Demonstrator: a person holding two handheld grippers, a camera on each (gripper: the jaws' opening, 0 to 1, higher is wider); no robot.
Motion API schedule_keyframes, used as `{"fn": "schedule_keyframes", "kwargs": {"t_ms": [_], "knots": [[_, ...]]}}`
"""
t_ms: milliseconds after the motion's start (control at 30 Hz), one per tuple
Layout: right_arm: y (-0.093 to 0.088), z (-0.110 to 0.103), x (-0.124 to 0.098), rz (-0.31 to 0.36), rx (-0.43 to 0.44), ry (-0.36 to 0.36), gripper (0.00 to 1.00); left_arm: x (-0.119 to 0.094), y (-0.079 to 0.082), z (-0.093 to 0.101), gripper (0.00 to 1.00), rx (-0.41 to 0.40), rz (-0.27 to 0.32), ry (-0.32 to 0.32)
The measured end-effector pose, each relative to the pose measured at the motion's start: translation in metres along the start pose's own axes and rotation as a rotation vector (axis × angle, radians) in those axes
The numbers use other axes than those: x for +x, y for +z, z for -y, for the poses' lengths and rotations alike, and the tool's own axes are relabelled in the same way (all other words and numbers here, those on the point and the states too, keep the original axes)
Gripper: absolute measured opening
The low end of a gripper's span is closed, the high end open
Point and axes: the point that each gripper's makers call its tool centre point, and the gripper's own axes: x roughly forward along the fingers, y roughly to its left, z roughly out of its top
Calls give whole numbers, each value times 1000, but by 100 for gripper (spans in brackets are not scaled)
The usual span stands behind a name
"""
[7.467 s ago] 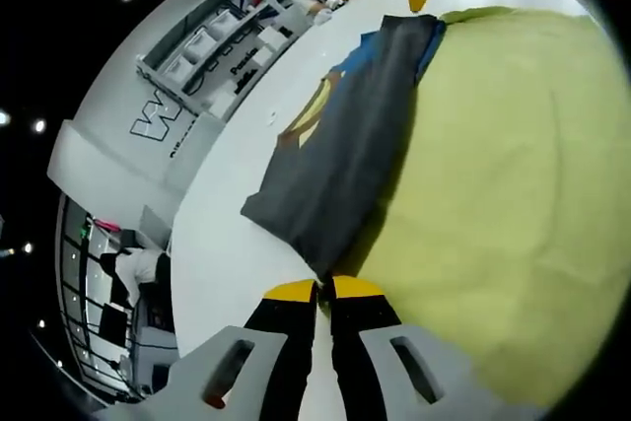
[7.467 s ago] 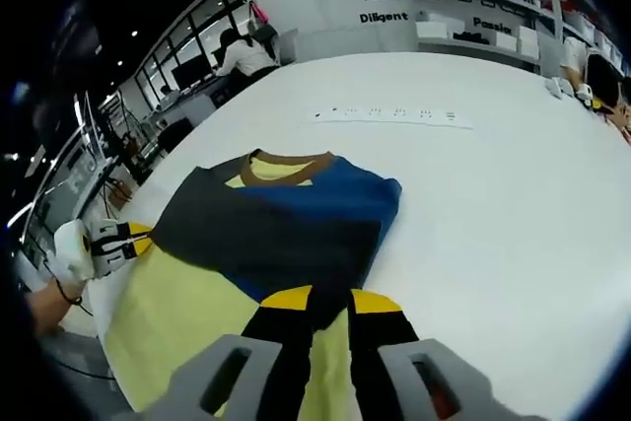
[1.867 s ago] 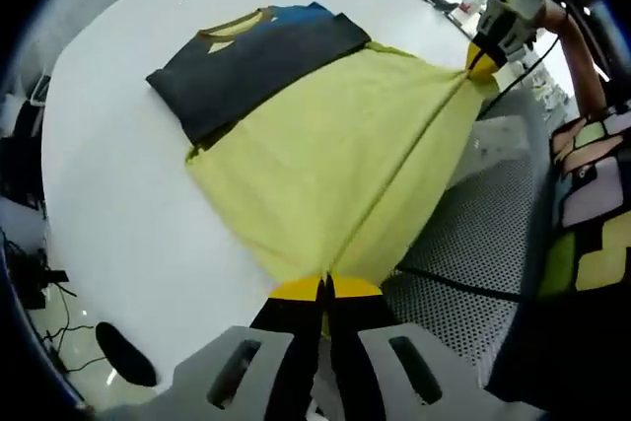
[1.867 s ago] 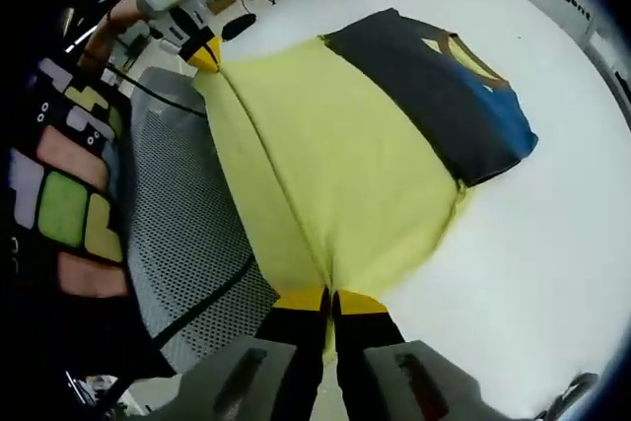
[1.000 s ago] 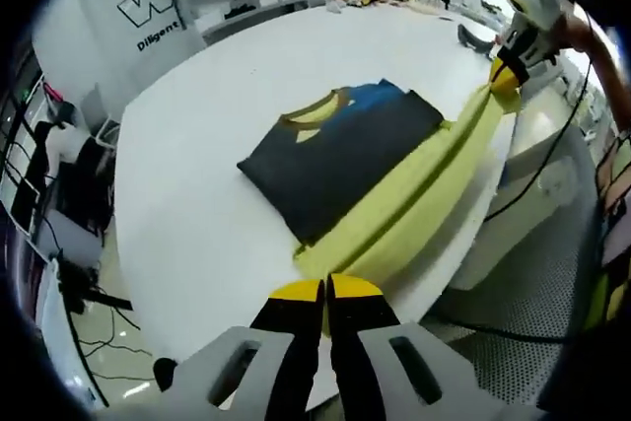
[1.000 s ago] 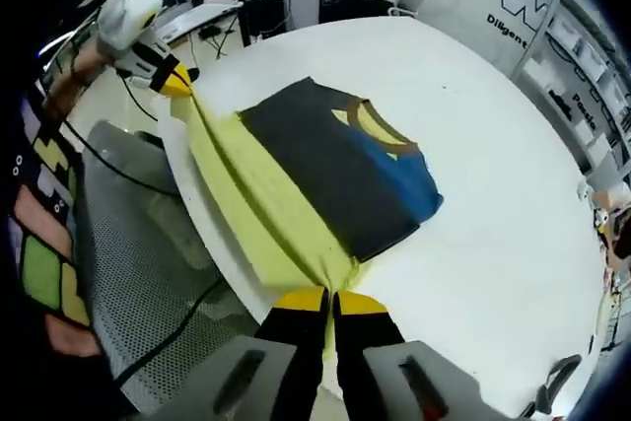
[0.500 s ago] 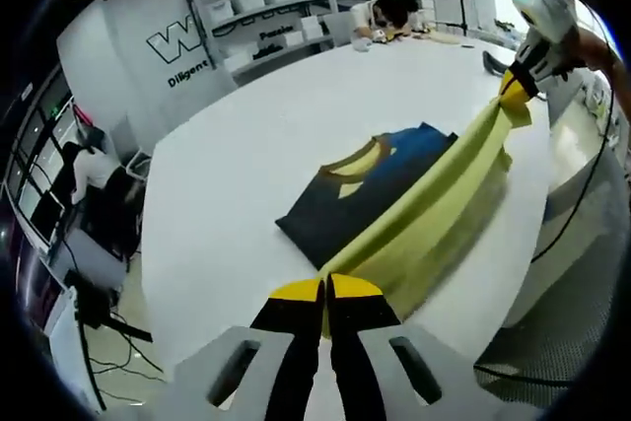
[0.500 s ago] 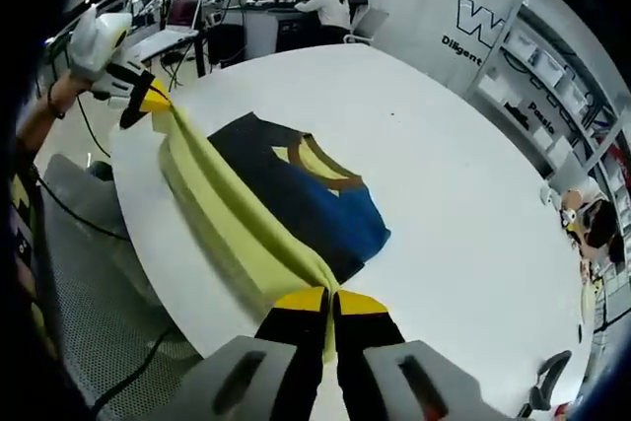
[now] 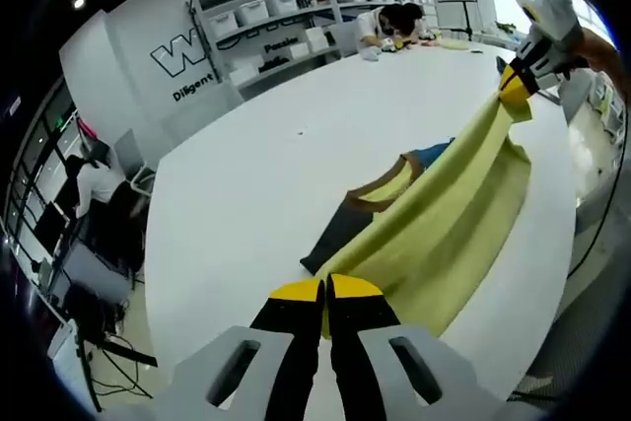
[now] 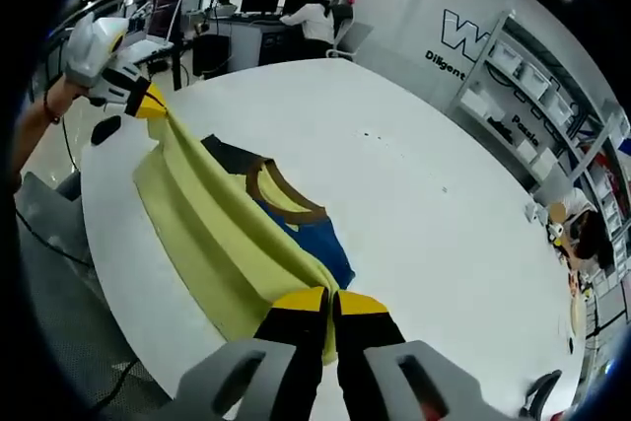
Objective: Fold the garment on the visible template until the final outline fits inside the template.
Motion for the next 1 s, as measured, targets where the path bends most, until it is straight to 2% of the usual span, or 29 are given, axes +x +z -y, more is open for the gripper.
{"fn": "schedule_keyframes", "kwargs": {"t_ms": [133,200,267,300,533,800,1000], "knots": [[0,7,25,-13,4,4,0,25,-2,-6,0,-7,-27,-12],[-2,9,34,-22,9,7,0,34,-10,-2,0,-8,-74,-49],[-4,14,48,-30,17,-4,0,47,-11,-4,0,-16,-73,-46],[-1,17,55,3,41,-21,0,53,-14,-4,0,-11,-93,-49],[-16,17,93,-25,34,-22,0,82,-26,-4,0,14,-128,-43],[-22,23,117,-33,38,-26,0,98,-34,-2,2,48,-160,-45],[-26,22,131,-45,28,-8,0,106,-39,-9,5,16,-167,-42]]}}
